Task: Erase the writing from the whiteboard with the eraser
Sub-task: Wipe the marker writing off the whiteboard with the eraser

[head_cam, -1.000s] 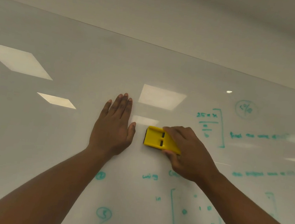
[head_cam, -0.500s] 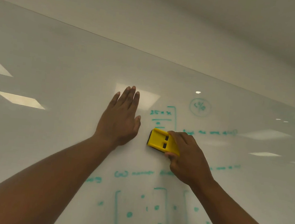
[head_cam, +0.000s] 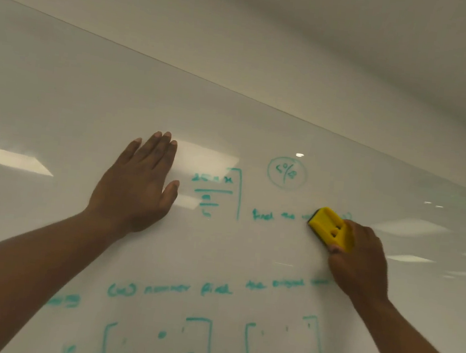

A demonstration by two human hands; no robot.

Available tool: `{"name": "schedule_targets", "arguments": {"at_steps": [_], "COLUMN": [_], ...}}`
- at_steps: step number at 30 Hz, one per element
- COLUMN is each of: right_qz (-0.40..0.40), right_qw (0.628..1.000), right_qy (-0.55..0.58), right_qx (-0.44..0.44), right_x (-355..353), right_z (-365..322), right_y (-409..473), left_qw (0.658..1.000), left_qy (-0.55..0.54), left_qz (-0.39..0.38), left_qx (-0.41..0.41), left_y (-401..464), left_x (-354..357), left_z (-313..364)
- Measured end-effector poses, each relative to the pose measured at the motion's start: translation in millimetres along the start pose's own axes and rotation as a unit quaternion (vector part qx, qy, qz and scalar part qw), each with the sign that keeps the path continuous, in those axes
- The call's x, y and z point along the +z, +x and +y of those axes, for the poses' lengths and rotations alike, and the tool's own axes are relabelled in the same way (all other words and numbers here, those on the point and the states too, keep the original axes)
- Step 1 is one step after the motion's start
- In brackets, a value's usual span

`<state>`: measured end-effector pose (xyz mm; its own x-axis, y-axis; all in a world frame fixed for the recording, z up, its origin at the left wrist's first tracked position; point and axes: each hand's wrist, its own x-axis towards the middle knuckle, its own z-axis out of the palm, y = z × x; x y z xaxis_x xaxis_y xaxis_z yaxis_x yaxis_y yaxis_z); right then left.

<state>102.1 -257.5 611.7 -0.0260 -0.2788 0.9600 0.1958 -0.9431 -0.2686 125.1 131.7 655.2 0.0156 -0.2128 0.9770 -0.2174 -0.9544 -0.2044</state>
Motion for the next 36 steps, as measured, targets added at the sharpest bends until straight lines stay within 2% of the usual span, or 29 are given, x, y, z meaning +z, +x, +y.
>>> {"name": "schedule_targets", "arguments": {"at_steps": [9,24,30,32,36], "right_qz": [0.014,0.019,-0.026,-0.03,-0.012], "right_qw": [0.994,0.997,0.986,0.986,0.995], "right_qy": [0.017,0.058,0.085,0.08,0.084], "right_qx": [0.108,-0.043,-0.143,-0.141,-0.057], "right_x": [1.7,29.4,21.3,15.6,15.7], "right_z": [21.4,-91.5,-76.6,-63.2,-66.5], "right_y": [68.0,90.1,71.8,74.6,94.2], "left_qw": [1.0,1.0,1.0,1.0,1.0], "left_qy": [0.008,0.014,0.011,0.011,0.012], "left_qz": [-0.001,-0.004,-0.001,-0.001,-0.001], "left_qx": [-0.004,-0.005,0.001,0.001,-0.003], "left_y": [0.0,-0.2,0.7,0.6,-0.4], "left_x": [1.9,1.7,0.9,1.1,1.0], "left_z": [-0.8,0.8,-1.4,-1.0,0.1]}}
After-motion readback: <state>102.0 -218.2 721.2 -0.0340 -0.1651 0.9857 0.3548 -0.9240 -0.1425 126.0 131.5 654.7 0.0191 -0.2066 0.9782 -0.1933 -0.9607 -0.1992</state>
